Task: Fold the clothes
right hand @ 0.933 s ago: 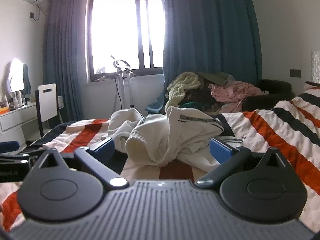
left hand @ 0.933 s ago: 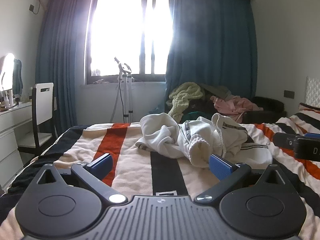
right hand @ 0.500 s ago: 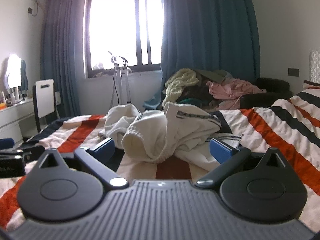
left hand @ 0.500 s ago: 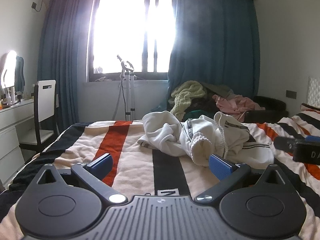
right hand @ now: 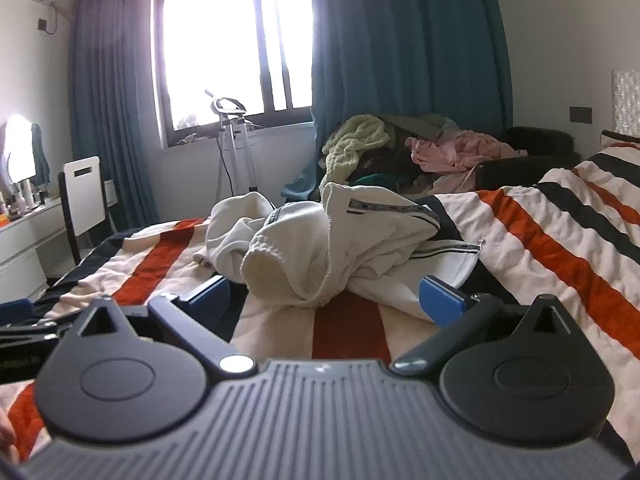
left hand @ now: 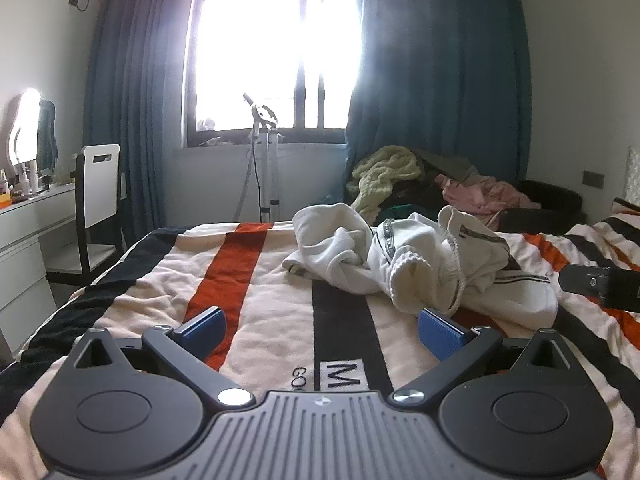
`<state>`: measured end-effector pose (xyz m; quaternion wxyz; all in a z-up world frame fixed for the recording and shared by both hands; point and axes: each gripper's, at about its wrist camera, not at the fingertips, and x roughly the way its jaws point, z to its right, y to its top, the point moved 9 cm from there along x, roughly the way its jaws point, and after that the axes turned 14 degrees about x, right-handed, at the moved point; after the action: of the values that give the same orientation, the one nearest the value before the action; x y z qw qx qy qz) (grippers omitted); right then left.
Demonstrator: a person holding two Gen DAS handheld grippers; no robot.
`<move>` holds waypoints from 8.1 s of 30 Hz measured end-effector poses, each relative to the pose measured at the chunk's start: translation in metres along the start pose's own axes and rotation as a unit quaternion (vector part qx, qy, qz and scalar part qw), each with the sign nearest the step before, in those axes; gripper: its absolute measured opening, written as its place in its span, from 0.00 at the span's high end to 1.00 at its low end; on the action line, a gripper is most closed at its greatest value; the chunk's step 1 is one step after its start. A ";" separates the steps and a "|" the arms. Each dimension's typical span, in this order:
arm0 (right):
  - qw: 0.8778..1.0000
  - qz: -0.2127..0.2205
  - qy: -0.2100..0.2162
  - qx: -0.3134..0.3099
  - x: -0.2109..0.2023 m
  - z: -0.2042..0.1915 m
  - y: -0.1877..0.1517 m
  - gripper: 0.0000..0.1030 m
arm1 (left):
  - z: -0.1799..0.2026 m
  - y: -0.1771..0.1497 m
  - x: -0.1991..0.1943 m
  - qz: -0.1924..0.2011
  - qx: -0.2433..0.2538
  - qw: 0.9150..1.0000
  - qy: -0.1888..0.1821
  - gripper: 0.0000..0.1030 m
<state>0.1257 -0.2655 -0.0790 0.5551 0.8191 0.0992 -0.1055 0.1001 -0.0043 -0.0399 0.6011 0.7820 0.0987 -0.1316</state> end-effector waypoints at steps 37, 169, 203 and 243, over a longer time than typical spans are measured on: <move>0.995 0.031 -0.026 0.090 0.014 0.072 0.064 0.00 | 0.095 0.031 0.187 0.011 0.151 0.987 -0.049 0.00; 0.892 -0.260 0.034 0.368 0.050 0.081 -0.098 0.80 | -0.098 -0.080 0.114 -0.181 -0.403 0.889 -0.119 0.84; 0.770 -0.482 0.266 0.323 0.181 -0.404 -0.210 0.61 | -0.515 -0.063 0.399 -0.273 -0.252 0.911 0.177 0.65; 0.999 -0.007 0.041 0.035 0.004 -0.018 0.021 0.14 | -0.004 0.043 0.034 -0.006 -0.039 0.997 -0.065 0.15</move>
<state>0.1361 -0.2566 -0.0552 0.5210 0.8407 0.1242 -0.0792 0.1464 -0.0117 -0.0104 0.6351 0.7476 0.0695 -0.1815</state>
